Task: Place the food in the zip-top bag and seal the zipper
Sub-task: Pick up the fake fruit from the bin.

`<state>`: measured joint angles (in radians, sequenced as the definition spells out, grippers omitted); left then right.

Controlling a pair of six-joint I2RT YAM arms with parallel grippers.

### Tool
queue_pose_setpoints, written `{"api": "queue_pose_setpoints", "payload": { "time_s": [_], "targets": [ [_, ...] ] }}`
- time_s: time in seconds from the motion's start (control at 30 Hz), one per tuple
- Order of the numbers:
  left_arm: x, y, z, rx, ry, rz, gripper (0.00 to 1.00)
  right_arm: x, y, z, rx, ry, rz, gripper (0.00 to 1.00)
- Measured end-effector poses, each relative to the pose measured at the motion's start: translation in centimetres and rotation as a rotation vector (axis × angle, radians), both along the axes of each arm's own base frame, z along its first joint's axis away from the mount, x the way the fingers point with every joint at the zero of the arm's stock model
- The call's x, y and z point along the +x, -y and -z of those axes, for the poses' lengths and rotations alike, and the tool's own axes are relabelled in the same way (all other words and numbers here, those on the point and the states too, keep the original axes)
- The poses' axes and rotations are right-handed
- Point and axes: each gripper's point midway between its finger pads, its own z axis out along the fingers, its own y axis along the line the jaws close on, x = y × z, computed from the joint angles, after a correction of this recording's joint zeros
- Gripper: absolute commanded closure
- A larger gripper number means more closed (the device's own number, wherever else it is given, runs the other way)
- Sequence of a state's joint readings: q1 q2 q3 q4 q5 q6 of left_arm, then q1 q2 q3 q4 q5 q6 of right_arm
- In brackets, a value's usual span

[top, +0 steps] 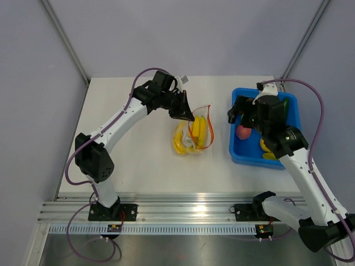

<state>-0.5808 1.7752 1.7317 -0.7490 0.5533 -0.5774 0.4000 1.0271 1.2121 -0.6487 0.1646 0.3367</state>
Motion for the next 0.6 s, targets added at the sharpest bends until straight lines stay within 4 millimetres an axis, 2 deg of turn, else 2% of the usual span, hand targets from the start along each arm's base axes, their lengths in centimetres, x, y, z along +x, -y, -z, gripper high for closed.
{"api": "queue_pose_setpoints", "payload": {
  "time_s": [0.07, 0.1, 0.13, 0.2, 0.27, 0.3, 0.4, 0.6],
  "targets": [
    [0.0, 0.1, -0.1, -0.006, 0.004, 0.003, 1.00, 1.0, 3.0, 1.3, -0.029, -0.037, 0.113, 0.01],
    [0.0, 0.2, -0.2, -0.011, 0.006, 0.006, 1.00, 1.6, 4.6, 2.8, -0.036, -0.078, 0.170, 0.01],
    [0.0, 0.2, -0.2, -0.013, 0.006, 0.008, 1.00, 2.0, 6.1, 4.6, -0.044, -0.124, 0.219, 0.01],
    [-0.1, 0.3, -0.2, -0.019, 0.004, 0.014, 1.00, 2.1, 8.4, 9.6, -0.052, -0.248, 0.297, 0.01],
    [-0.2, 0.3, -0.1, -0.021, 0.000, 0.019, 1.00, 1.1, 9.3, 14.2, -0.063, -0.377, 0.328, 0.00],
    [-0.2, 0.3, -0.1, -0.022, -0.001, 0.020, 1.00, 0.7, 9.3, 15.7, -0.065, -0.422, 0.328, 0.00],
    [-0.3, 0.4, -0.1, -0.026, -0.003, 0.025, 1.00, 0.6, 9.0, 17.8, -0.061, -0.472, 0.318, 0.00],
    [-0.4, 0.4, -0.2, -0.031, -0.004, 0.031, 1.00, 3.7, 8.9, 18.3, -0.044, -0.406, 0.315, 0.01]
  ]
}}
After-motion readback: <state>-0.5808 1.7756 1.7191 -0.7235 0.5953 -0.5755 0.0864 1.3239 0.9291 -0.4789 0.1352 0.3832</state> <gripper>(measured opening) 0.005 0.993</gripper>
